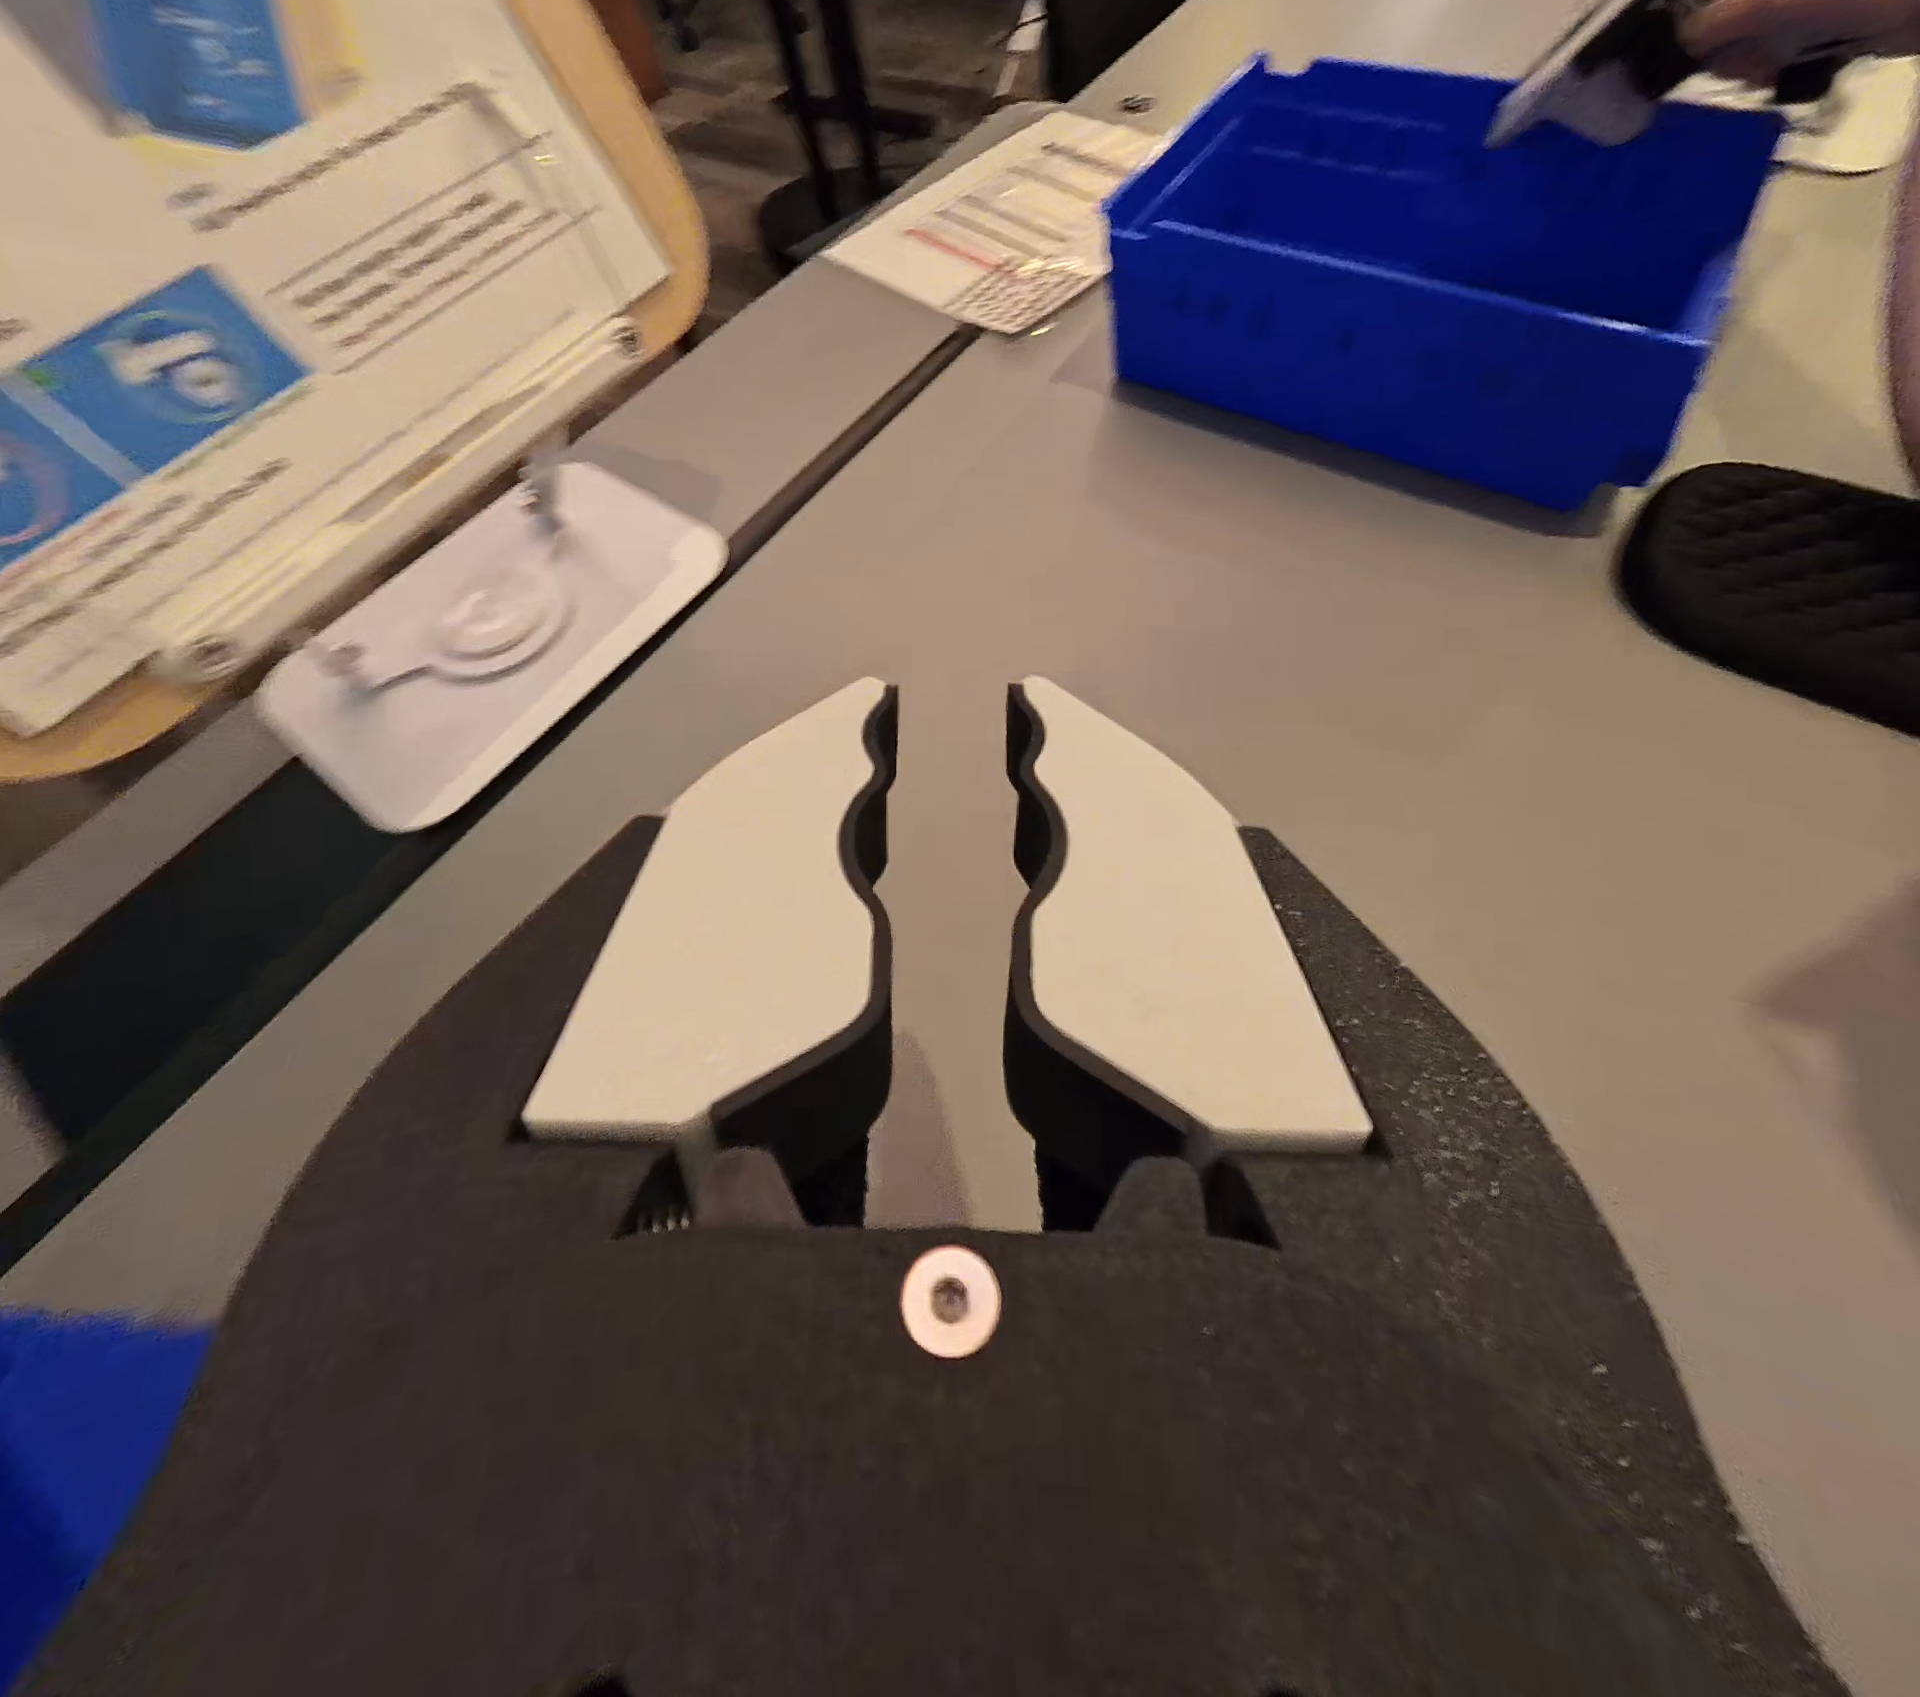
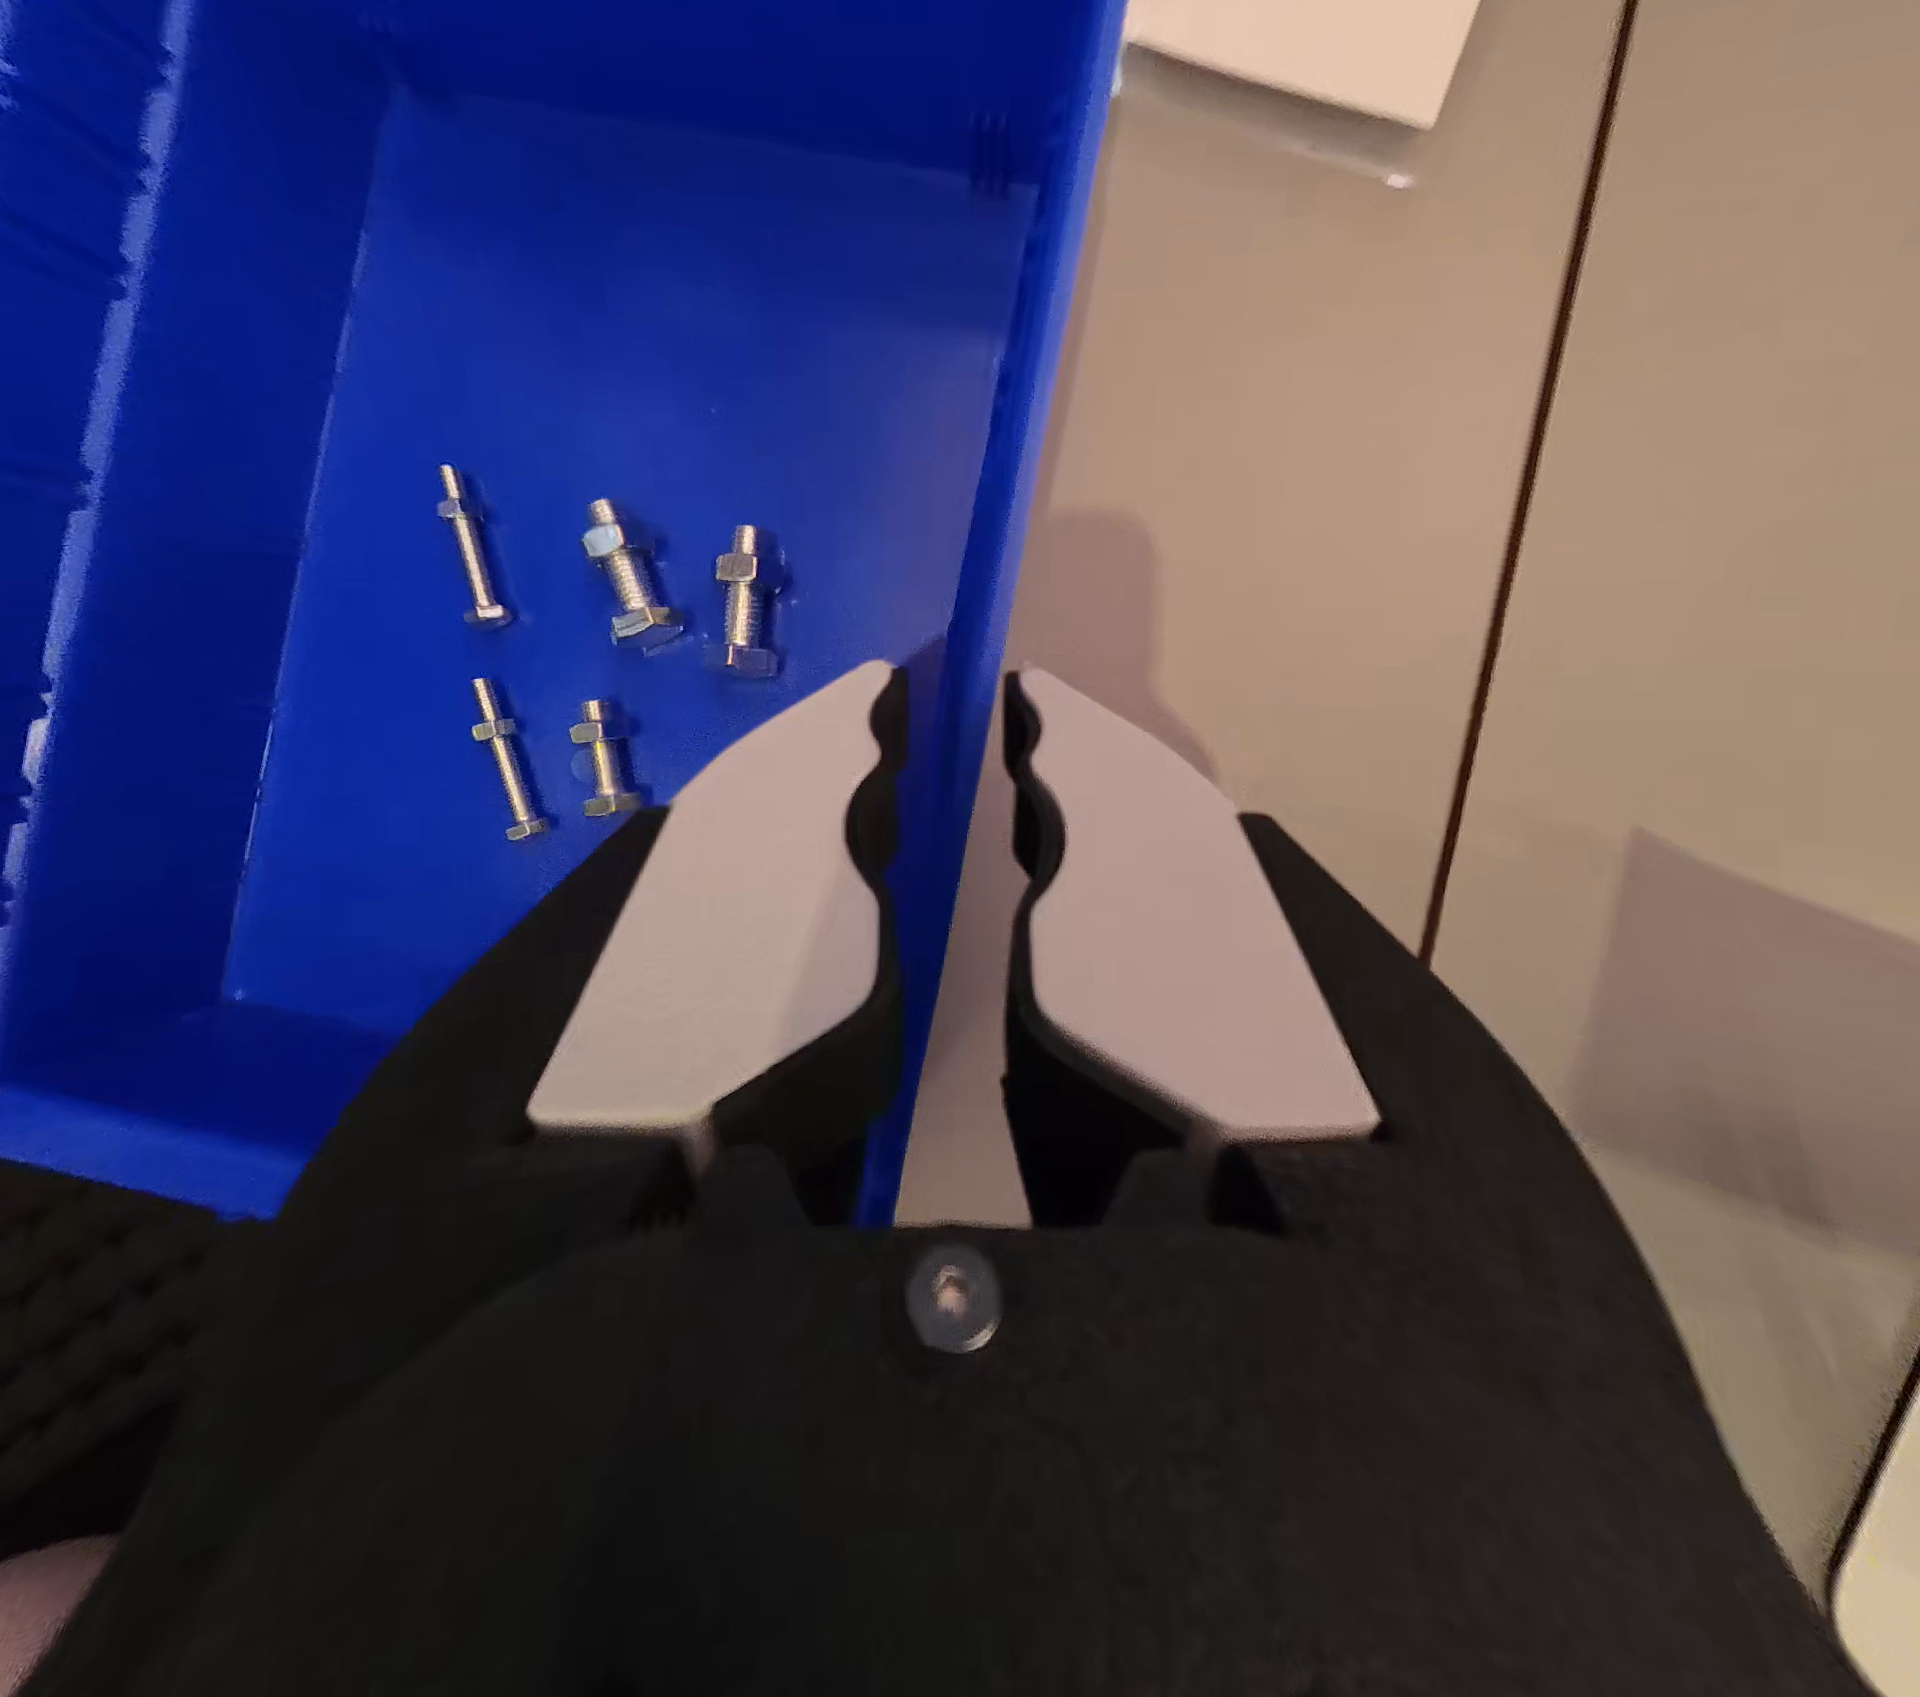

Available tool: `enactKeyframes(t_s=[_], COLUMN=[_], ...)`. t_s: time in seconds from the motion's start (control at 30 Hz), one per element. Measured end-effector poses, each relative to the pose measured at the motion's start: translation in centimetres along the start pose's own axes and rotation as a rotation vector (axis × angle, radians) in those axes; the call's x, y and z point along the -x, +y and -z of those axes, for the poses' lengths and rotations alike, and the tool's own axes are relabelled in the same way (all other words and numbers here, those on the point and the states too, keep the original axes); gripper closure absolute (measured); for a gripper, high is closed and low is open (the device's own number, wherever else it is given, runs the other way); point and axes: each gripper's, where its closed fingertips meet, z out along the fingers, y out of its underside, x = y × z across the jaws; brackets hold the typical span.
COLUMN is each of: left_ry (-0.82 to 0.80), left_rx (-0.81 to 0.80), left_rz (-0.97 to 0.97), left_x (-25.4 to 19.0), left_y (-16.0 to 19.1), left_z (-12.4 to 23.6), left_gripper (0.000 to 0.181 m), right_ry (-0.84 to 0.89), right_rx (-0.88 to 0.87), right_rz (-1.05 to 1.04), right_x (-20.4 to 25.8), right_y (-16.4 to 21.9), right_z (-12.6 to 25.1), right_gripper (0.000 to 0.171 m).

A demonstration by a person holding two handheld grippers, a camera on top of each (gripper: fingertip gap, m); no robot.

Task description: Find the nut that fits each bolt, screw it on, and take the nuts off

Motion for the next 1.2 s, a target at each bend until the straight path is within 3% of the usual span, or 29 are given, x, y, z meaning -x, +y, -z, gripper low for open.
enactKeyframes(t_s=[0.07, 0.27, 0.37, 0.43, 0.63, 1.2], left_ry=[-0.127, -0.506, -0.783, -0.865, -0.853, -0.916], left_rx=[-0.005, 0.072, 0.077, 0.048, 0.096, 0.277], left_rz=[0.016, 0.117, 0.232, 0.293, 0.439, 0.519], left_x=[1.8, 5.5, 7.9, 8.6, 9.5, 11.4], left_y=[0.3, 5.7, 9.2, 10.9, 14.4, 19.8], left_z=[1.7, 8.7, 13.6, 15.6, 15.8, 14.4], left_gripper=[0.163, 0.162, 0.145, 0.139, 0.128, 0.138], right_ry=[-0.019, -0.074, -0.038, -0.038, -0.069, -0.085], right_rx=[0.049, 0.033, 0.054, 0.057, 0.046, 0.036], right_rz=[-0.040, -0.131, -0.094, -0.099, -0.141, -0.162], right_x=[0.0, 0.2, 0.2, 0.4, 0.7, 1.0], right_y=[0.3, -0.1, 0.0, 0.0, -0.1, 0.0], right_z=[-0.9, -1.2, -1.3, -1.3, -1.4, -1.3], right_gripper=[0.166, 0.165, 0.166, 0.166, 0.165, 0.164])
